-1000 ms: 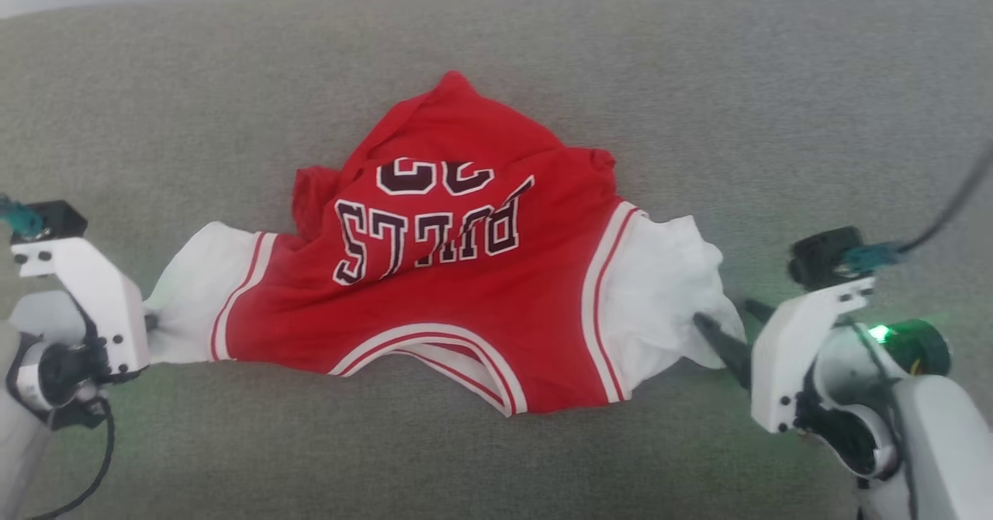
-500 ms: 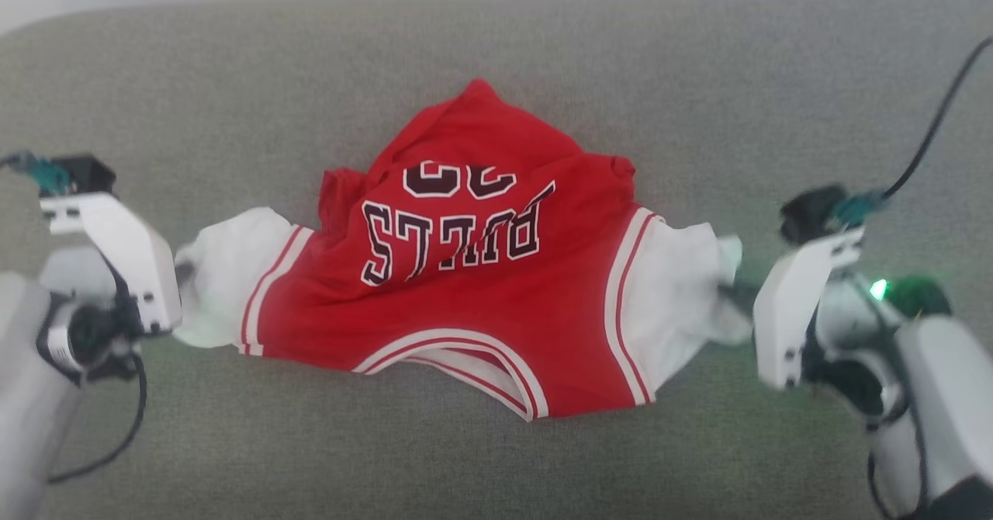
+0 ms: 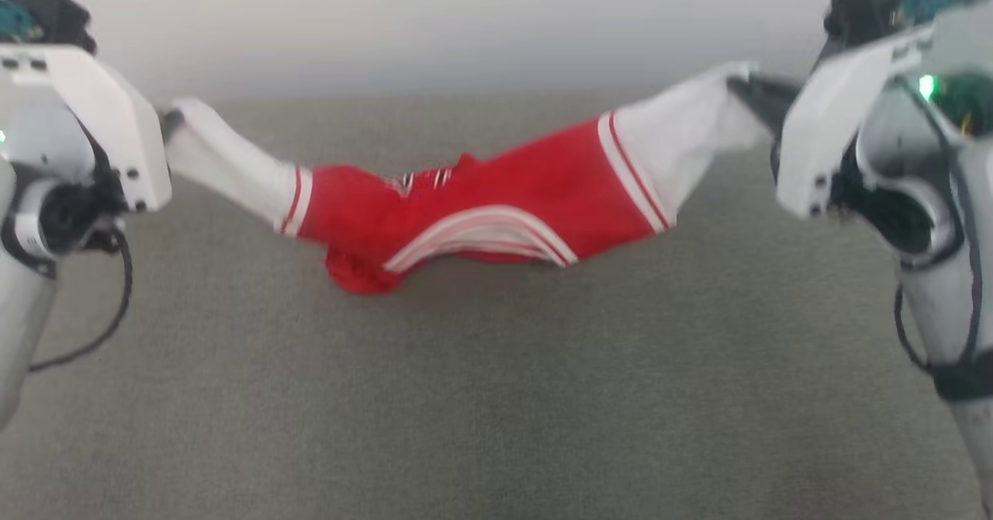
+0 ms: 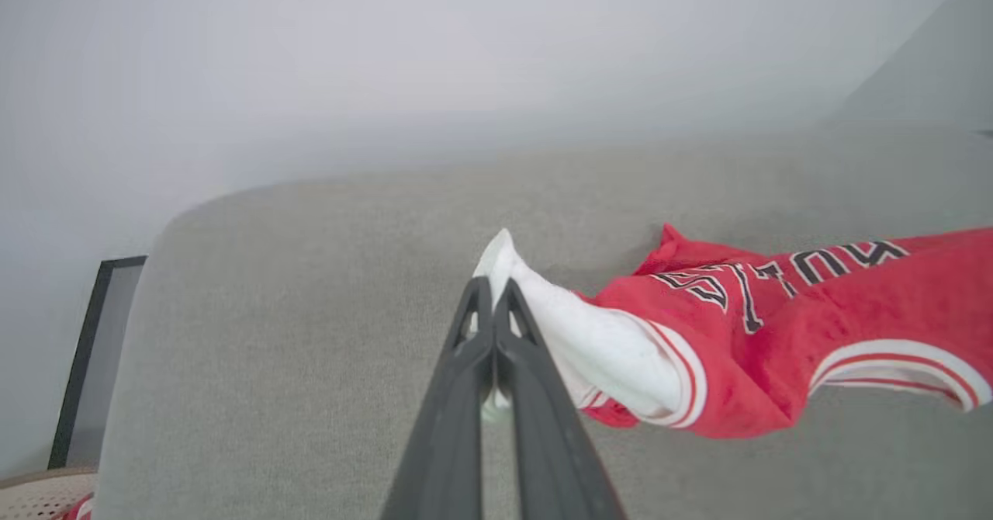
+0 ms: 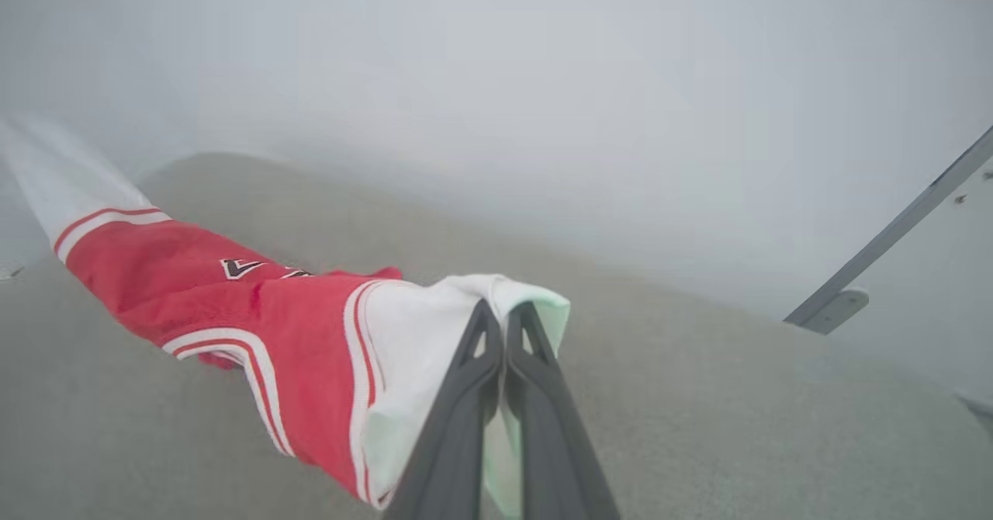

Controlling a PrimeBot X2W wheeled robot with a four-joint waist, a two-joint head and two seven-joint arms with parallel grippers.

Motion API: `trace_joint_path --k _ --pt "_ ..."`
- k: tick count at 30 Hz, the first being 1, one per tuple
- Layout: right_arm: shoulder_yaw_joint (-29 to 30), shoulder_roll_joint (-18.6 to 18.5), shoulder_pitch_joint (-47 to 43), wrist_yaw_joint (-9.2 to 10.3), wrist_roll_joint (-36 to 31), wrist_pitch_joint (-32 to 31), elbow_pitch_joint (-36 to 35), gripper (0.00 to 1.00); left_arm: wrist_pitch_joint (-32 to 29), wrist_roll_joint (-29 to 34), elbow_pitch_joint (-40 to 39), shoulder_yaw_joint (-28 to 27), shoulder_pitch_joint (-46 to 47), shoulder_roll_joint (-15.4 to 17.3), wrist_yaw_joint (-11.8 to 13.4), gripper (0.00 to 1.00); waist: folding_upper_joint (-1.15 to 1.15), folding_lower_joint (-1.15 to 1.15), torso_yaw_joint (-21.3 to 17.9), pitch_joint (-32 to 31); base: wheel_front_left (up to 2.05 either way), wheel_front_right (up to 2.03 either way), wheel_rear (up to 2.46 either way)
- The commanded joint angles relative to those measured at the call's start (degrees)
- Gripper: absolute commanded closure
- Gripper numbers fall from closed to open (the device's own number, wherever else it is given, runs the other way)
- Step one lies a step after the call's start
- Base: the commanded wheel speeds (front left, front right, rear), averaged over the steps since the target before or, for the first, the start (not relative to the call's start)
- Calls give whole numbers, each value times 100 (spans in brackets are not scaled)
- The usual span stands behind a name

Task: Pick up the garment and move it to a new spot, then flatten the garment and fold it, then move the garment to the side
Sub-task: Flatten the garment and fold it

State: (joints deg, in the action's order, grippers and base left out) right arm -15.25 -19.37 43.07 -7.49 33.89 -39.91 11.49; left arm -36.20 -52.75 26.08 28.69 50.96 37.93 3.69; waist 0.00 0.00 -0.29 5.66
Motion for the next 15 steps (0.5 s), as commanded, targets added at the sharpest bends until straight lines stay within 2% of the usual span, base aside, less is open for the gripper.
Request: trace_joint_path --k 1,15 --pt "-90 39 267 0 65 143 98 100 58 52 39 -24 189 -7 -7 100 0 0 -121 -242 0 0 0" --pt "-627 273 2202 0 425 1413 1519 100 709 489 559 -146 1544 -68 -160 100 0 0 -357 -653 0 0 0"
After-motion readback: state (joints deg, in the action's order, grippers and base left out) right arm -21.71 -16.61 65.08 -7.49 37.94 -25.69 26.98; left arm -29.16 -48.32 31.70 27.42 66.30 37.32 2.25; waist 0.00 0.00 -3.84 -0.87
